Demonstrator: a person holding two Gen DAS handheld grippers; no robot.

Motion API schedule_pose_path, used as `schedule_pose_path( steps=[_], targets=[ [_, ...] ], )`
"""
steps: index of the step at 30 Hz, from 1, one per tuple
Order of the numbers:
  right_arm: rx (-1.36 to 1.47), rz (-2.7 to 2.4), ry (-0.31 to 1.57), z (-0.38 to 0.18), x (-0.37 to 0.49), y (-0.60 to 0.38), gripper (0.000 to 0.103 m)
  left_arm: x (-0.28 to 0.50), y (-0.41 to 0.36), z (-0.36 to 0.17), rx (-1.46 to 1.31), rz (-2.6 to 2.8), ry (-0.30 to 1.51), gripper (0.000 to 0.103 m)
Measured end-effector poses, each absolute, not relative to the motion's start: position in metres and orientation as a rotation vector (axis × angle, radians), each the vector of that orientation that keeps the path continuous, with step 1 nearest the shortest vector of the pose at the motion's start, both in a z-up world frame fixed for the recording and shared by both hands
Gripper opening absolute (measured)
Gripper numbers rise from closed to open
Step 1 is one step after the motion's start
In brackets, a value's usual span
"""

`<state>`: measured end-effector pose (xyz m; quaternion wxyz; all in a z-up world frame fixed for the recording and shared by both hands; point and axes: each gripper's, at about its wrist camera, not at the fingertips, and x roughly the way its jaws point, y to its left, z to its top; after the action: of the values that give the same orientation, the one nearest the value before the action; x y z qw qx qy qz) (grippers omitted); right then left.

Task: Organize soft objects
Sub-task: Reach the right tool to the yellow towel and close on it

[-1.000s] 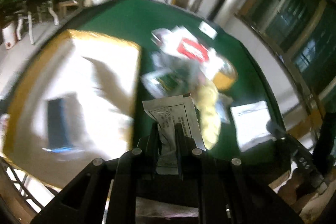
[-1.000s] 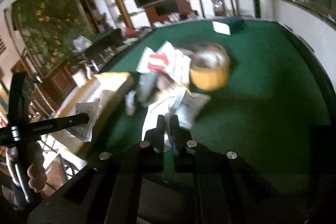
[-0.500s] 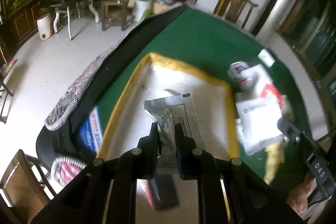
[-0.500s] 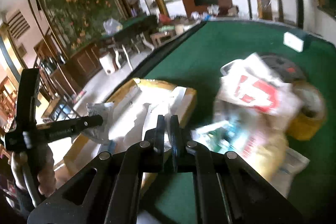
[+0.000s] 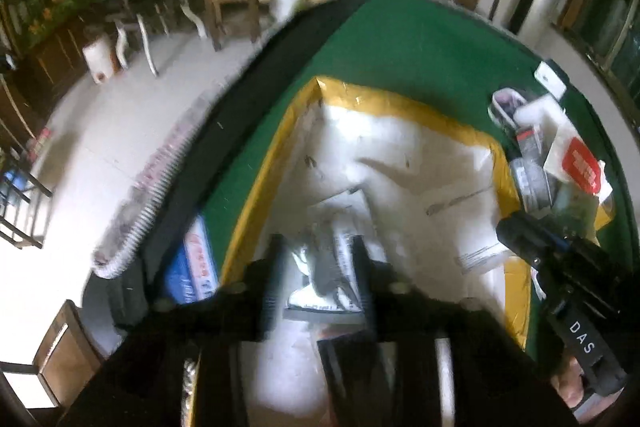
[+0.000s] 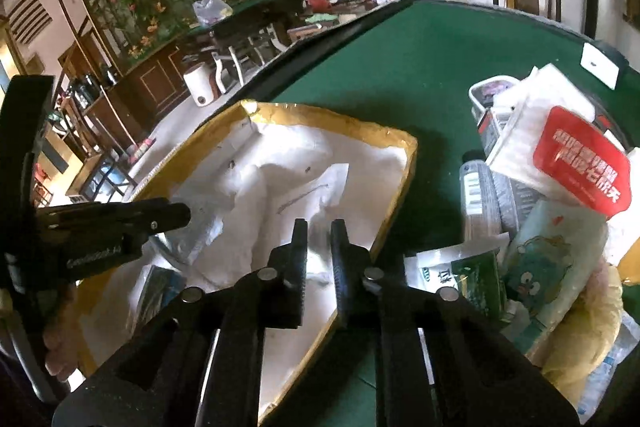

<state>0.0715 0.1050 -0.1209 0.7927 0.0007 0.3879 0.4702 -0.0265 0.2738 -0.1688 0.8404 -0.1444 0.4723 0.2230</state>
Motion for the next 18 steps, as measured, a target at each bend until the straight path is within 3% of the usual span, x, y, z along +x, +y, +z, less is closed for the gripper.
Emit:
schedule_pose_path(
  steps=[1,2,3,7,18],
  targets=[
    [0.022,1.000,0.822,-0.120,0.073,0.100,0.039,-0.029,0.272,-0.166,-0.297,0.481,0.984,0.061],
    [0.050,1.015,0.811,-0.116,0.072,0.097,0.045,-0.032,0.268,-0.163,-0.283,0.498,0.963,0.072],
    [0.070,1.016,0.801,-0.114,0.073,0.092,0.053,-0.037,0.265,-0.157,-0.266,0.516,0.926,0.074],
    [0.108,1.032,0.760,-0.104,0.073,0.078,0.053,-0.056,0.245,-0.138,-0.180,0.607,0.784,0.074],
    [0.246,1.051,0.779,-0.106,0.064,-0.034,0.053,-0.072,0.170,-0.102,-0.060,0.620,0.705,0.074]
  ],
)
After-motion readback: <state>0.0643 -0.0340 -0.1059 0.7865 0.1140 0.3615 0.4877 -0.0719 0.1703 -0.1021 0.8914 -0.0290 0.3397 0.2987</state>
